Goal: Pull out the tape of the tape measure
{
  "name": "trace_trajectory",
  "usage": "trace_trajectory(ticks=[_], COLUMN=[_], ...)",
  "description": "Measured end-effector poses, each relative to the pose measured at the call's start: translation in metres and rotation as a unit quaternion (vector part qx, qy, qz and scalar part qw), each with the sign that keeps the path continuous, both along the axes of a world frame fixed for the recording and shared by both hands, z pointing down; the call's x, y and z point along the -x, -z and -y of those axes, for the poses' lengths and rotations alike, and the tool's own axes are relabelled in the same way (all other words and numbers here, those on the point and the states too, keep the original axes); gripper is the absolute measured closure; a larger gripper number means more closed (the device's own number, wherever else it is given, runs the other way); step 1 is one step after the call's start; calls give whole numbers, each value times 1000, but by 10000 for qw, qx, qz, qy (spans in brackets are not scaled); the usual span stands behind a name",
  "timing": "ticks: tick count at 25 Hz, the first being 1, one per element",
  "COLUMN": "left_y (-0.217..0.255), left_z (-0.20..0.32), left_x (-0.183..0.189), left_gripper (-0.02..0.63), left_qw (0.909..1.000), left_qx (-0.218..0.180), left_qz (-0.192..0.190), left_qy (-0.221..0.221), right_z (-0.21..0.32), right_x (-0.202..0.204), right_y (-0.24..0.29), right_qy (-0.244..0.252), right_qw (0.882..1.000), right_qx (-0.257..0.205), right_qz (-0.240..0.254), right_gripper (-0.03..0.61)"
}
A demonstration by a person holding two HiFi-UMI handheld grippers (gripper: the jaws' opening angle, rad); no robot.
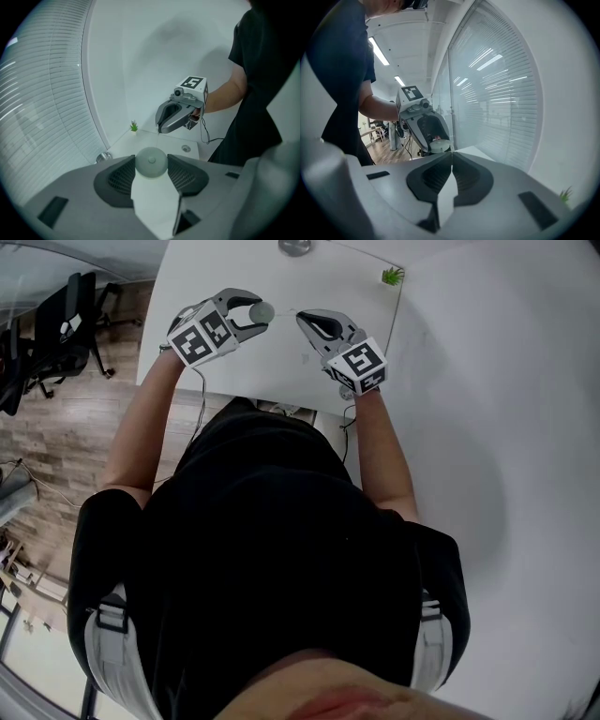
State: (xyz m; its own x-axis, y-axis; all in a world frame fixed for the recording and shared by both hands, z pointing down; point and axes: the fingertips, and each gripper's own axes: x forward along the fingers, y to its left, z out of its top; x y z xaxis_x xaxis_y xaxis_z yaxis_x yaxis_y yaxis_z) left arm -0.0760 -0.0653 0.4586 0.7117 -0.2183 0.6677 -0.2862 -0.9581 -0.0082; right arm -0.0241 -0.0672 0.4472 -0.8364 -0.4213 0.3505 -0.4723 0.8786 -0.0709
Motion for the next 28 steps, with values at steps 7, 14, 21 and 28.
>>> trace_trajectory(ticks=[7,14,21,28], left_y=[3,0,-4,-5], left_z=[2,8,13,16], left_x=[1,0,1,3], left_gripper=[388,388,388,388], left_qw=[10000,10000,9999,9998], left_qx=[-34,-36,-42,-47], left_qz=[-2,20,102,132], left_qy=[22,72,106,153], right_z=[2,10,14,16], right_x=[-11,-32,-50,-73], right_y=[5,5,2,1], right_qy=[-178,-438,-636,-864], right_qw=[9998,9989,9979,9962], right_qx=[-34,82,95,88], right_qz=[-12,125,95,66], right_gripper=[568,569,568,568])
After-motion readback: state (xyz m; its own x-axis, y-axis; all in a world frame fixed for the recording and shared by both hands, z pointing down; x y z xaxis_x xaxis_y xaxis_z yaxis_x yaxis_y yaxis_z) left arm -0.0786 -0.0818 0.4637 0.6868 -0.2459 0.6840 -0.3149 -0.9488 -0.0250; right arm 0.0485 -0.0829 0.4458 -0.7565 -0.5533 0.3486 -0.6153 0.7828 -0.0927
